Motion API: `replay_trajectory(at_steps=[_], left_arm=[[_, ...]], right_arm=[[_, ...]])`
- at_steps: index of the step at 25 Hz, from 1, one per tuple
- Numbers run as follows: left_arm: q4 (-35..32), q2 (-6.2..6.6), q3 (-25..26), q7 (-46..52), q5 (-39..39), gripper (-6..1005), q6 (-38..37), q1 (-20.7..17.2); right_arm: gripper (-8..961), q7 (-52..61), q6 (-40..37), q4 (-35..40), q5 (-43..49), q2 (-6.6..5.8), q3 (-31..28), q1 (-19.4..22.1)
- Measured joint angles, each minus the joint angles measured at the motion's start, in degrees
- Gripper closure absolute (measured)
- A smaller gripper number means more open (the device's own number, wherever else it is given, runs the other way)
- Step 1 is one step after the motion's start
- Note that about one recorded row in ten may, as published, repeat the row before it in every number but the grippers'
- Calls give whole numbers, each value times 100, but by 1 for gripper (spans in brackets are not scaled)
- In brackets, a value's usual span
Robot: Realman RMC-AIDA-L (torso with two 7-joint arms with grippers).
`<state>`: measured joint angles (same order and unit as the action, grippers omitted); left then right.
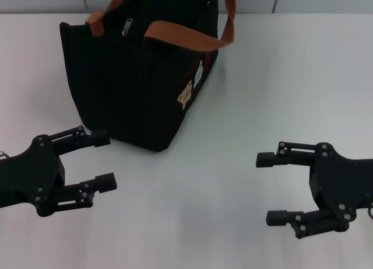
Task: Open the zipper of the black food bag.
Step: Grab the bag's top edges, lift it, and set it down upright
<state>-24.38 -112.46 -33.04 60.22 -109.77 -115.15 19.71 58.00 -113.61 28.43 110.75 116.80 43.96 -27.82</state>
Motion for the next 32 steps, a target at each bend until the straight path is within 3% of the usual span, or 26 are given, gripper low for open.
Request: replay_trajectory(at_steps=[15,18,24,32], left_arm=[[-6,-83,-74,6,-8,227,11,65],[-3,-179,-46,-1,1,231,60,72],[97,-615,369,-91,70,240,785,224],[1381,-661,437,-976,1035,252,2128,564]], right_arm=[[118,-14,159,-4,-6,69,-236,-17],[118,-15,242,-23,-23,86,-516,-11],[118,-29,485,-219,-65,132,-1606,48],[118,-155,867,-545,-66,133,-2567,204]])
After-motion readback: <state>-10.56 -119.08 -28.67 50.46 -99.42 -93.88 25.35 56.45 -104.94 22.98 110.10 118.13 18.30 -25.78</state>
